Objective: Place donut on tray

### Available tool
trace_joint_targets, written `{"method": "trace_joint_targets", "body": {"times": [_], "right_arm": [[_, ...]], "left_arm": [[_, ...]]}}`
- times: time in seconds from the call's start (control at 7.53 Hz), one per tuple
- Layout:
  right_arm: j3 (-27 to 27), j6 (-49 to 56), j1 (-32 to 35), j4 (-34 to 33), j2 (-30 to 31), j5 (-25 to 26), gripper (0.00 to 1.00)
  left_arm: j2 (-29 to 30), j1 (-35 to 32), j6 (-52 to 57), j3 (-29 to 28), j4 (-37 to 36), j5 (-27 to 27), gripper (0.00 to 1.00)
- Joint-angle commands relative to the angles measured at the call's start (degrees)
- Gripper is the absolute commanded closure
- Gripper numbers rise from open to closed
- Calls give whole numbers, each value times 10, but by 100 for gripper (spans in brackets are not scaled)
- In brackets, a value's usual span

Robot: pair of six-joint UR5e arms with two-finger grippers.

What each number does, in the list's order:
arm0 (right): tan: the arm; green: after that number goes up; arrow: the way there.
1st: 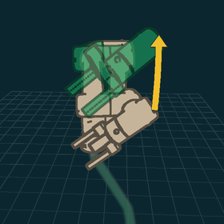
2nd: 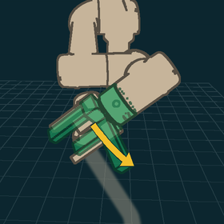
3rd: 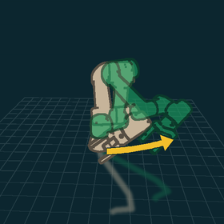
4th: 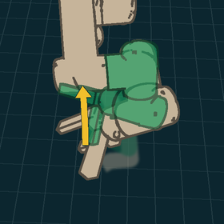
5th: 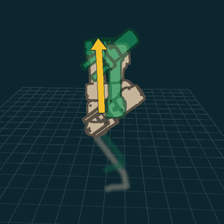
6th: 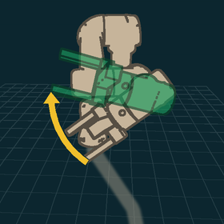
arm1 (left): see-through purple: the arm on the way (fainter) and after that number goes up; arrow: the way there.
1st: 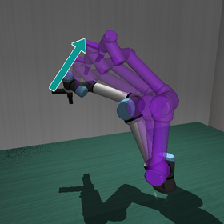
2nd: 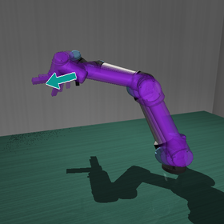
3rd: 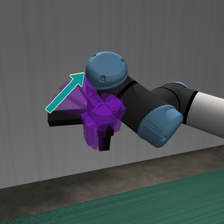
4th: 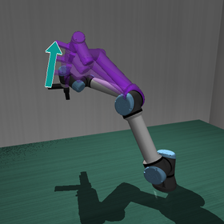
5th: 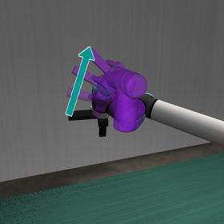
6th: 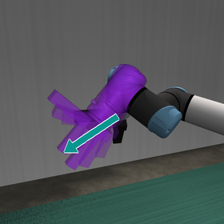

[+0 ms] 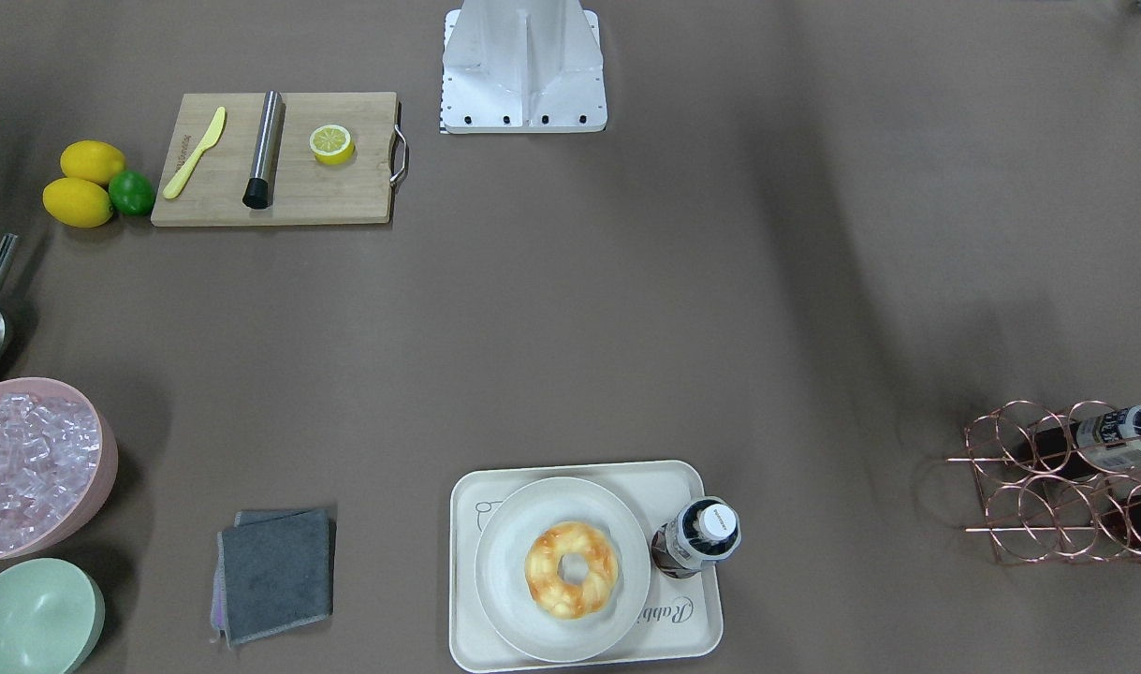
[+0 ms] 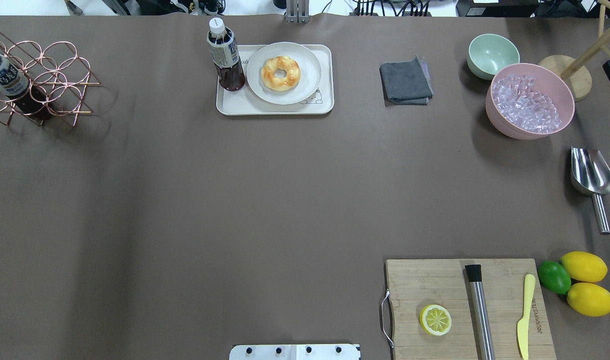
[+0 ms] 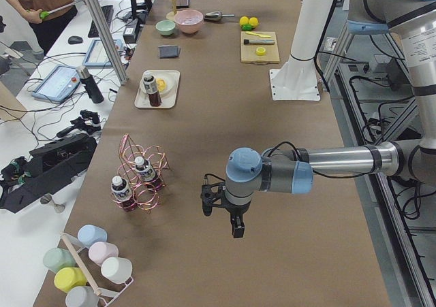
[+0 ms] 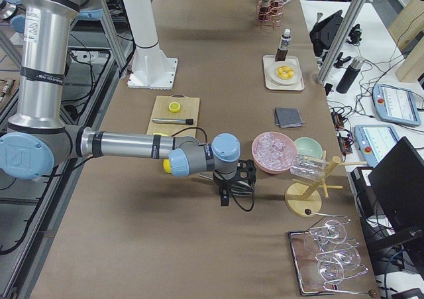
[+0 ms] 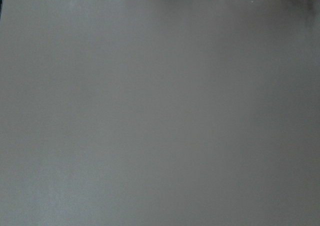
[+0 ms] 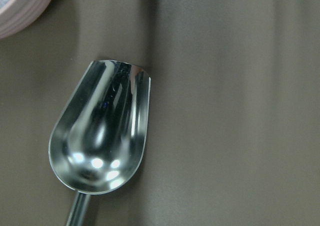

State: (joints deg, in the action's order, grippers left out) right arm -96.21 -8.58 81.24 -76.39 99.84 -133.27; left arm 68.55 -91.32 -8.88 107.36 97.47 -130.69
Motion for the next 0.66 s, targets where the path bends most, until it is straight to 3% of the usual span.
{"method": "trace_joint_targets", "body": {"times": [0.0,0.53], "right_arm": [[4,68,33,-54,-11,0,0],[2,67,38,-54,-7,0,0]], "left_arm": [[0,1,0,0,-1,0,2],[1,1,0,3,-10,-1,2]]}}
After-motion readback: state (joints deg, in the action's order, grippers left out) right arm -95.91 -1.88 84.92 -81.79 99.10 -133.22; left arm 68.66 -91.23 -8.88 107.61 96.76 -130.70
